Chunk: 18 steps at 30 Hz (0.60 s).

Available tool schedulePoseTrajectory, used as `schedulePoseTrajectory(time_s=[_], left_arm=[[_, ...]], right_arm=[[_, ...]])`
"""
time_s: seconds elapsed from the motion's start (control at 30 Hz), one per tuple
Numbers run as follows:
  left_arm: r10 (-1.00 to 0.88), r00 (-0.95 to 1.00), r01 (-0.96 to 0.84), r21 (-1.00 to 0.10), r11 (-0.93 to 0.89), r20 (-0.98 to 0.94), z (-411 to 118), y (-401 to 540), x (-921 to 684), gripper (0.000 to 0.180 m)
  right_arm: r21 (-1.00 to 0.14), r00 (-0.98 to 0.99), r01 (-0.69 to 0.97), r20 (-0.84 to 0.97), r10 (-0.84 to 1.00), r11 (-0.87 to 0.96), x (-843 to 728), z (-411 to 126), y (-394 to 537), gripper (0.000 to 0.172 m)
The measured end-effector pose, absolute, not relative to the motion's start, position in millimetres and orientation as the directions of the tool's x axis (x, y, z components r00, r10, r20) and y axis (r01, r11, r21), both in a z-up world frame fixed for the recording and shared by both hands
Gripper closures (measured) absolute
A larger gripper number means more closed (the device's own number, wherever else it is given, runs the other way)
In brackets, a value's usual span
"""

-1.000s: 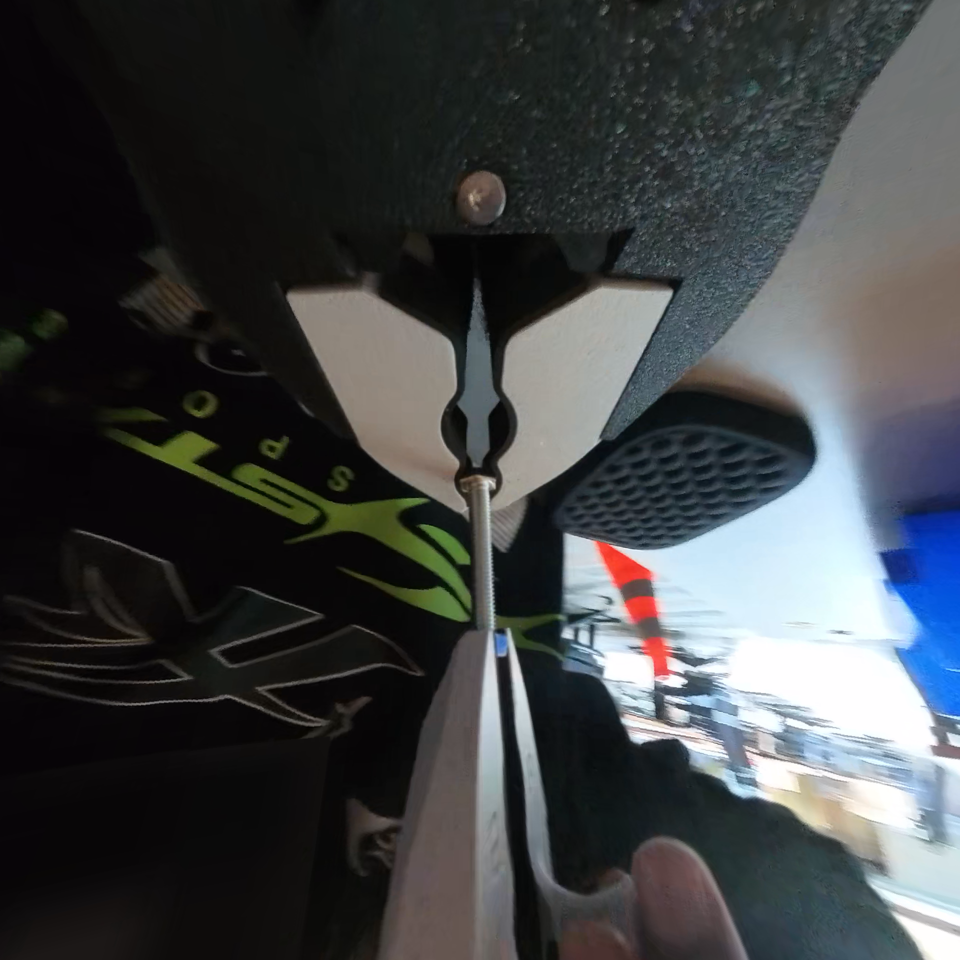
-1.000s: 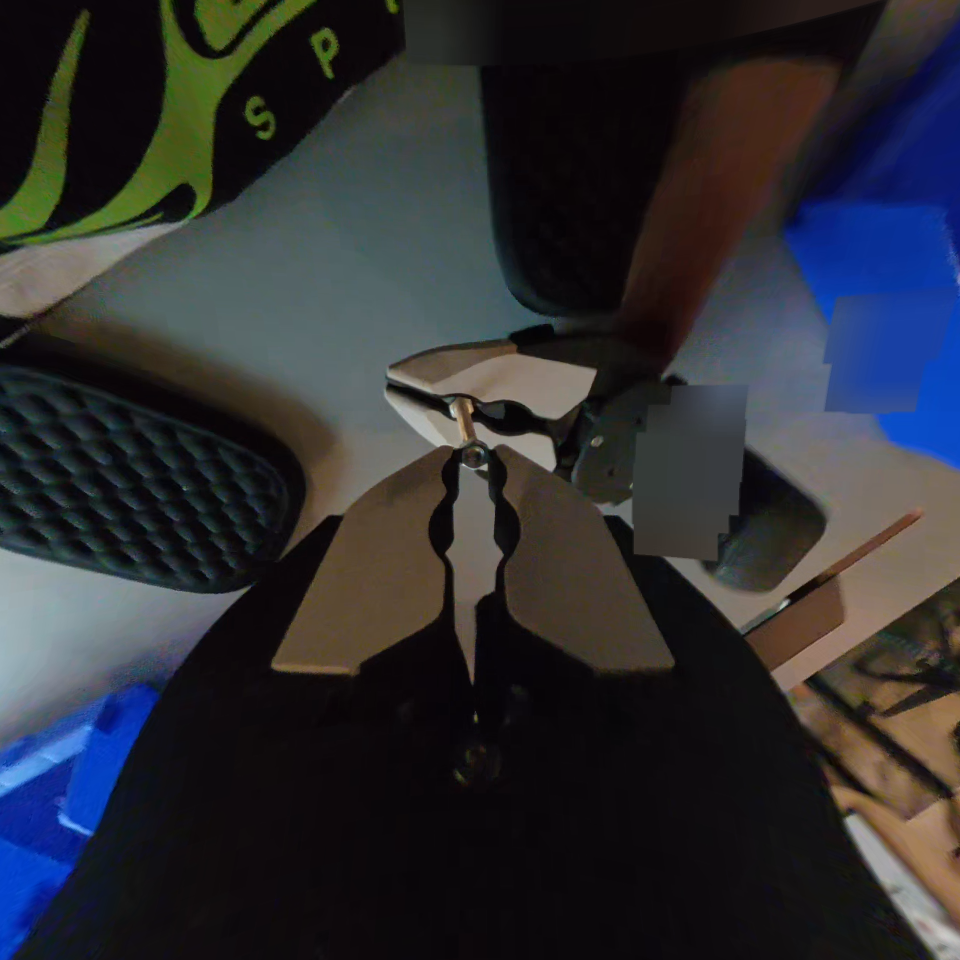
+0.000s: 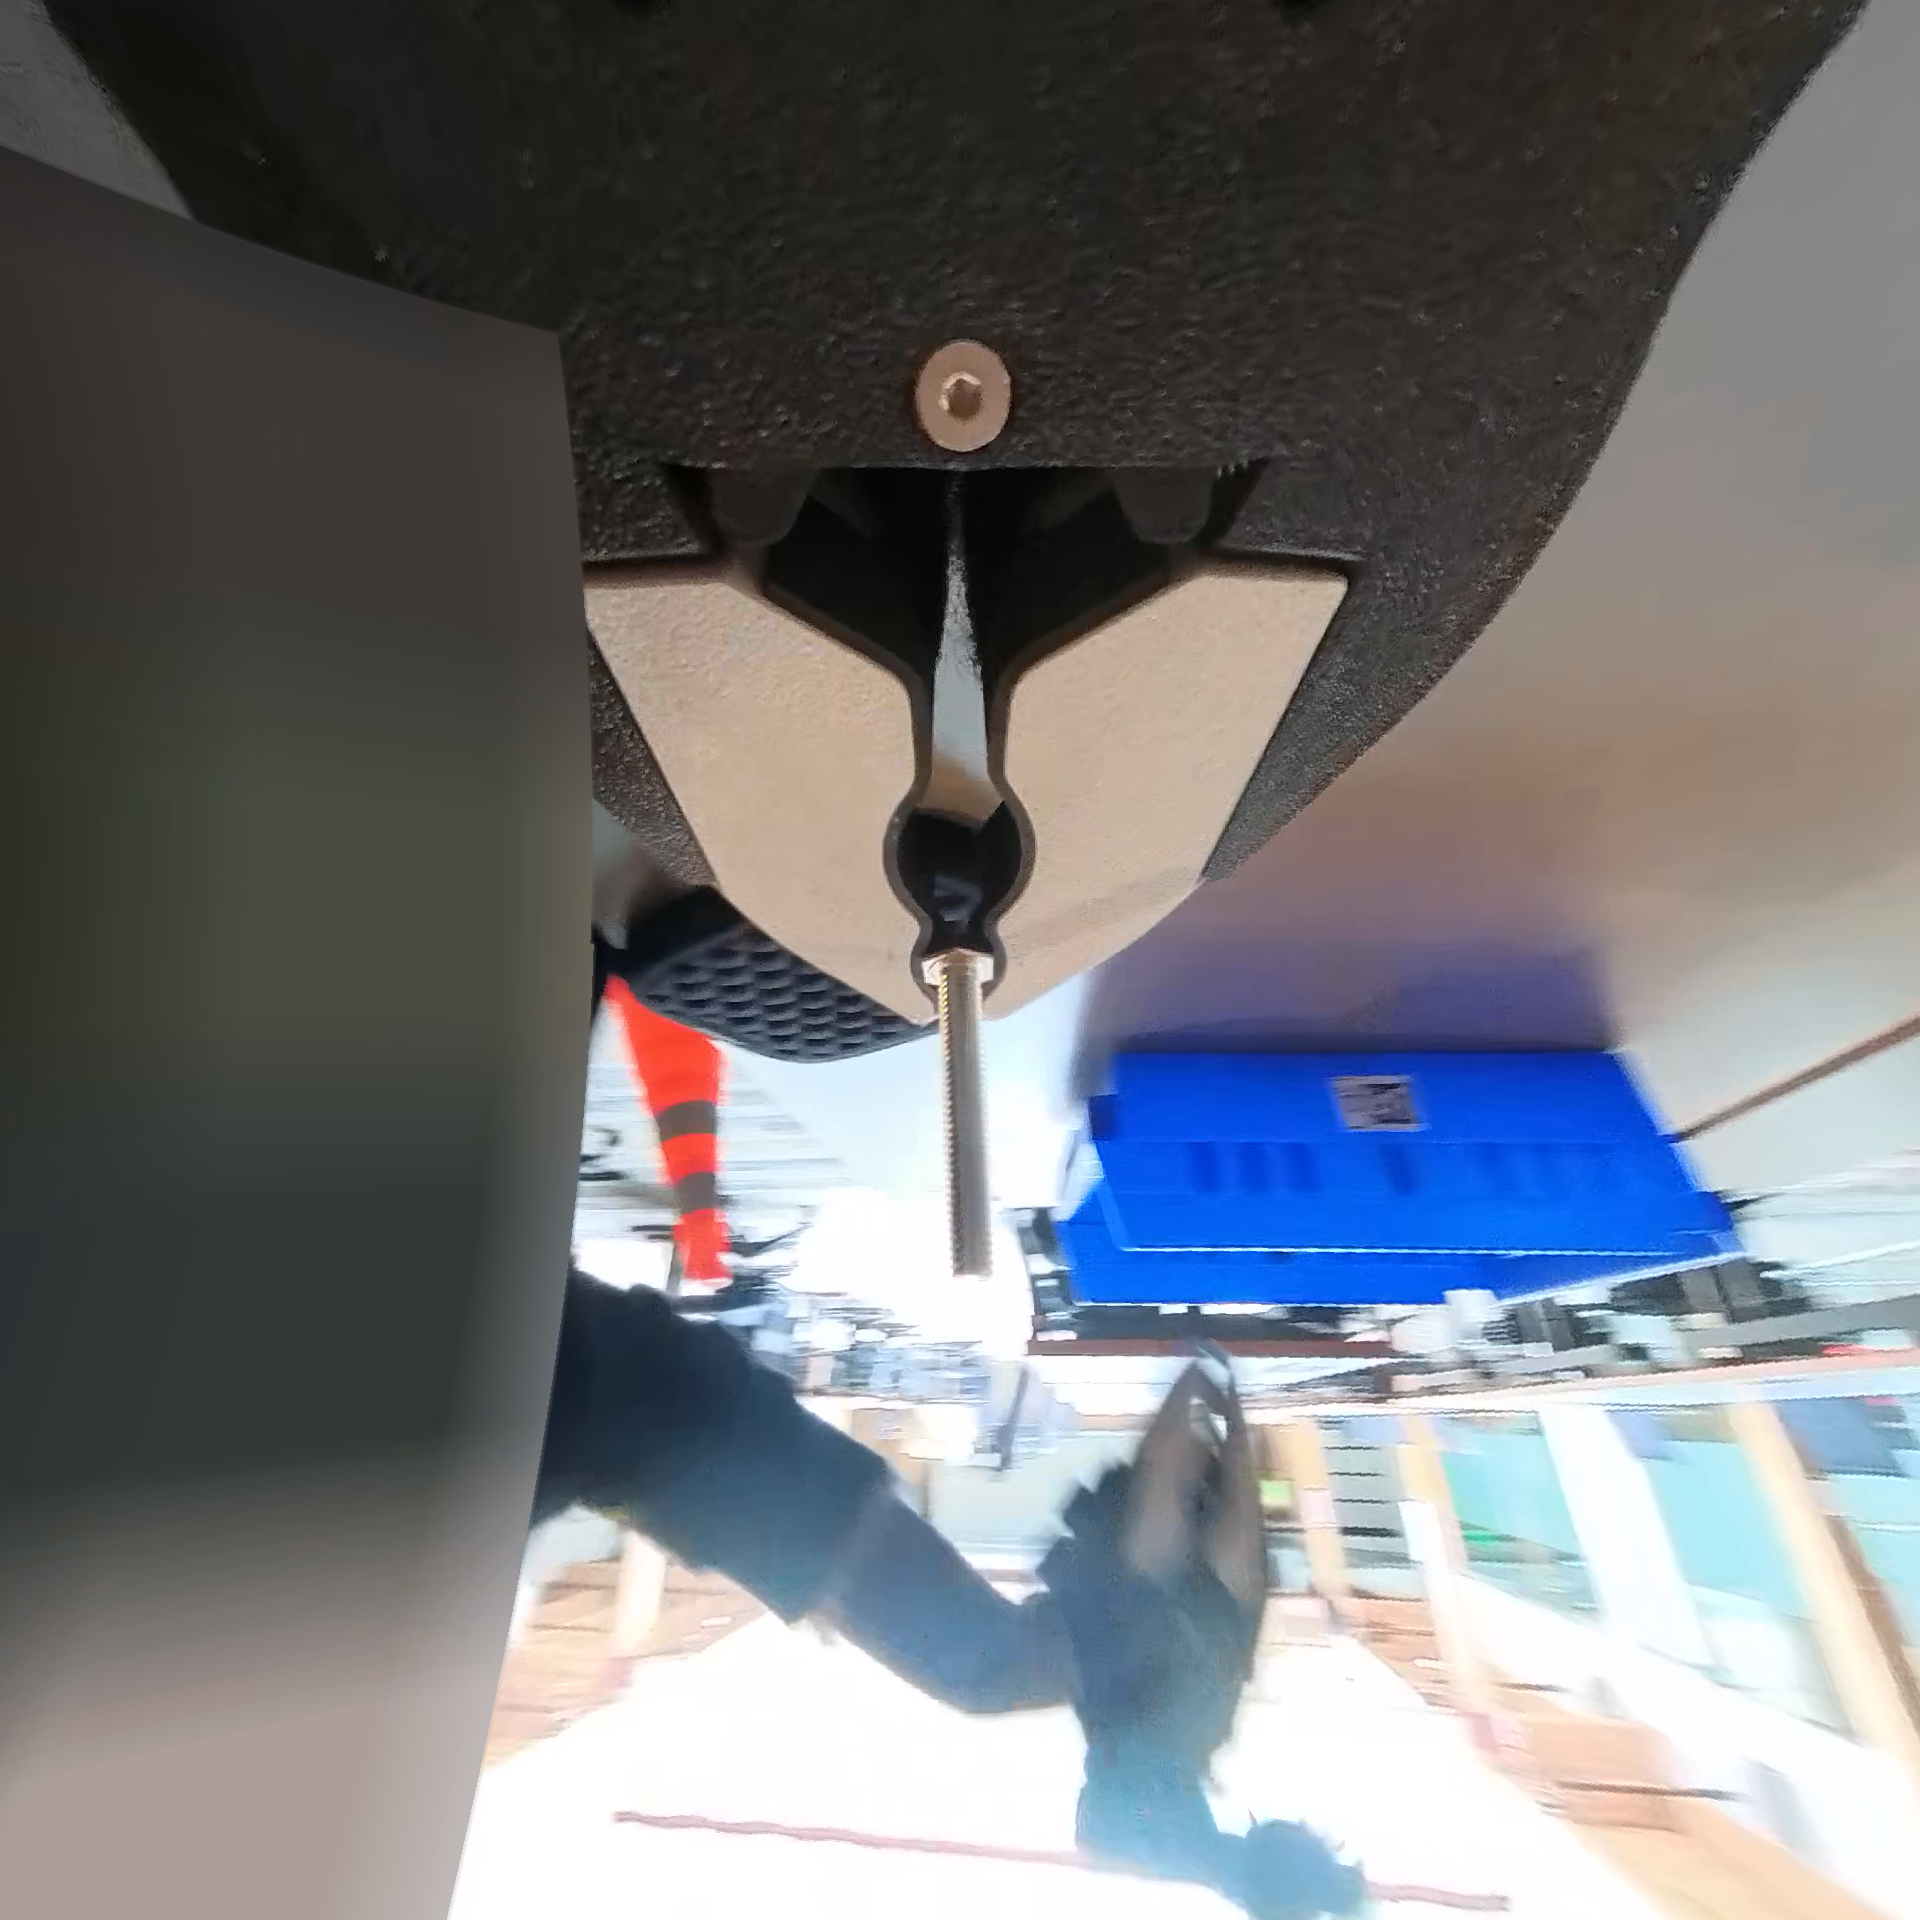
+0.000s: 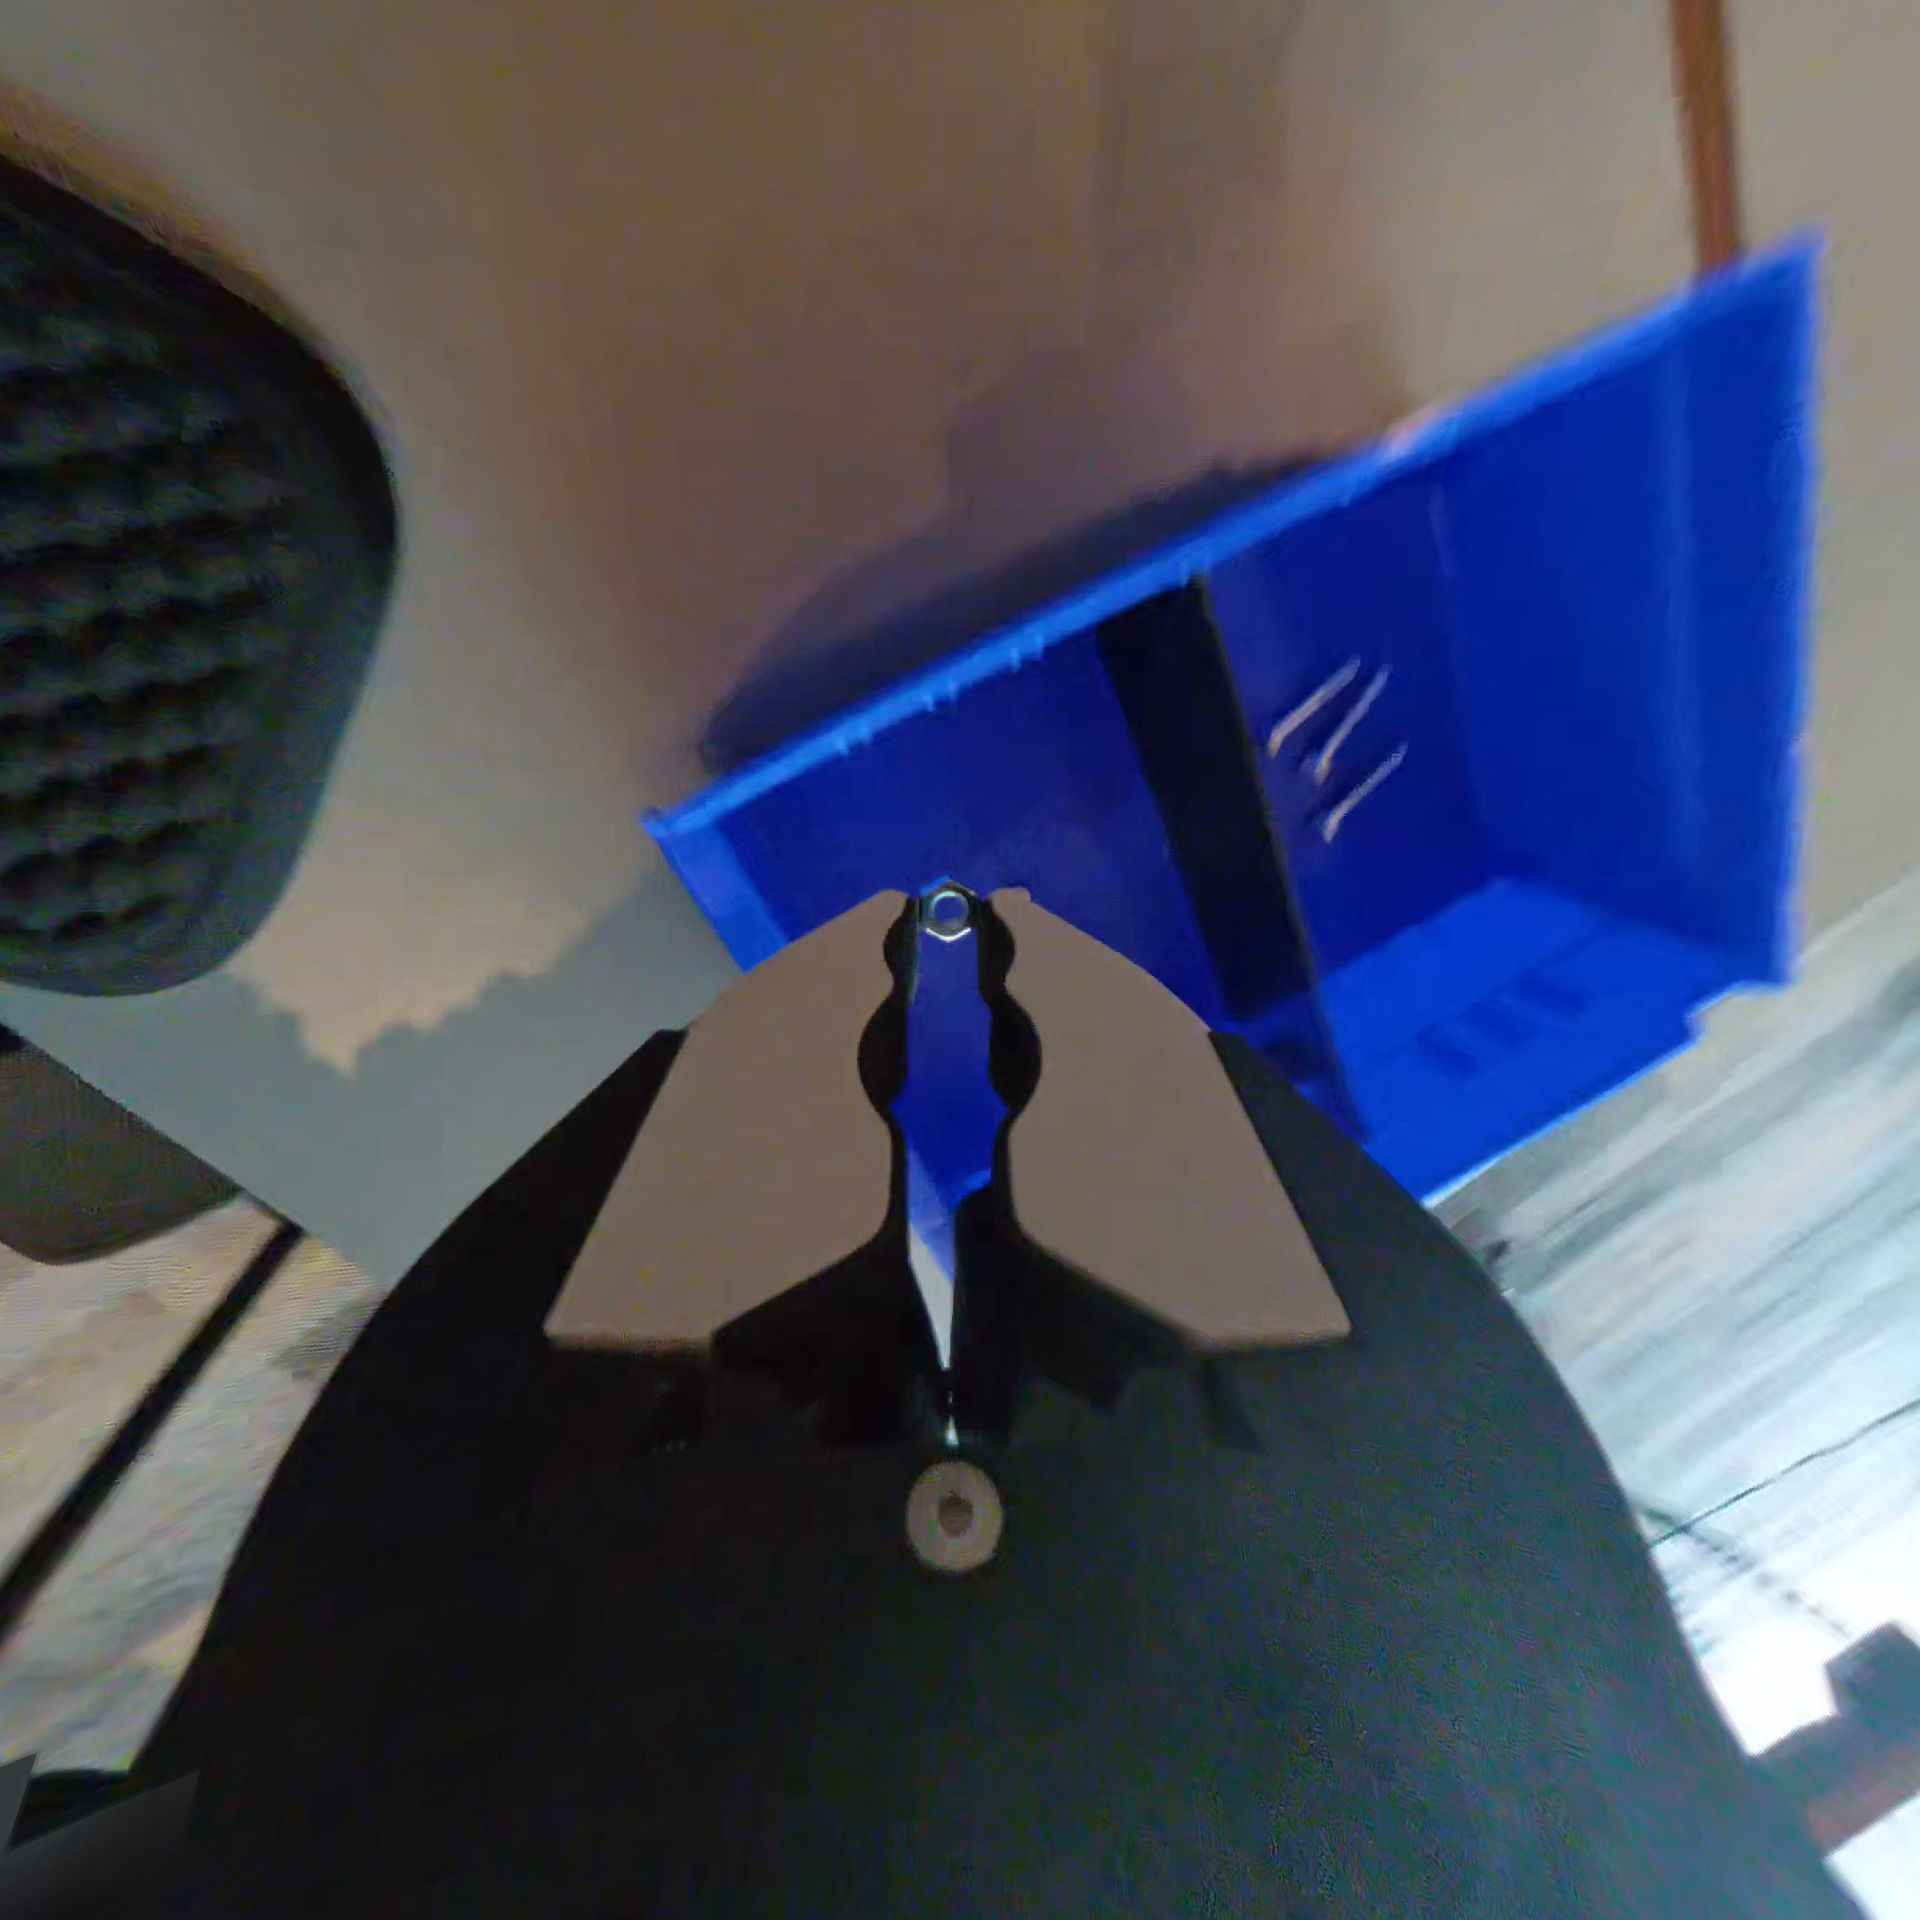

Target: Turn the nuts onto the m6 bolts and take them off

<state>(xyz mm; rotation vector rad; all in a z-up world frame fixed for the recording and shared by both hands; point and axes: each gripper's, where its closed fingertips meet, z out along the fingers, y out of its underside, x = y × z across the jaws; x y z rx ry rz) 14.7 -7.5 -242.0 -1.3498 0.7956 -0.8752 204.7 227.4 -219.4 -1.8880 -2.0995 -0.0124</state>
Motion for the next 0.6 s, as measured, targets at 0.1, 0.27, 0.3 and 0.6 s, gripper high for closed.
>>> schedulePoseTrajectory(time_s=[0.1,0.27,0.3,0.6], left_arm=[[-0.848,0.530,0.062,-0.998,0.013,0.021,-243,-3,11,0.178],[-0.805,0.593,0.059,-0.998,0.018,0.021,-243,-2,5,0.178],[-0.801,0.598,0.058,-0.998,0.018,0.021,-244,-2,5,0.178],[-0.790,0.613,0.056,-0.998,0.020,0.019,-244,-2,4,0.178]], right_arm=[[-0.181,0.050,0.983,0.169,0.984,-0.018,236,-258,240,0.162],[-0.177,0.149,0.976,0.126,0.981,-0.125,256,-305,253,0.162],[-0.175,0.155,0.976,0.124,0.980,-0.132,258,-312,256,0.162],[-0.143,0.195,0.974,0.115,0.974,-0.178,266,-347,272,0.161]])
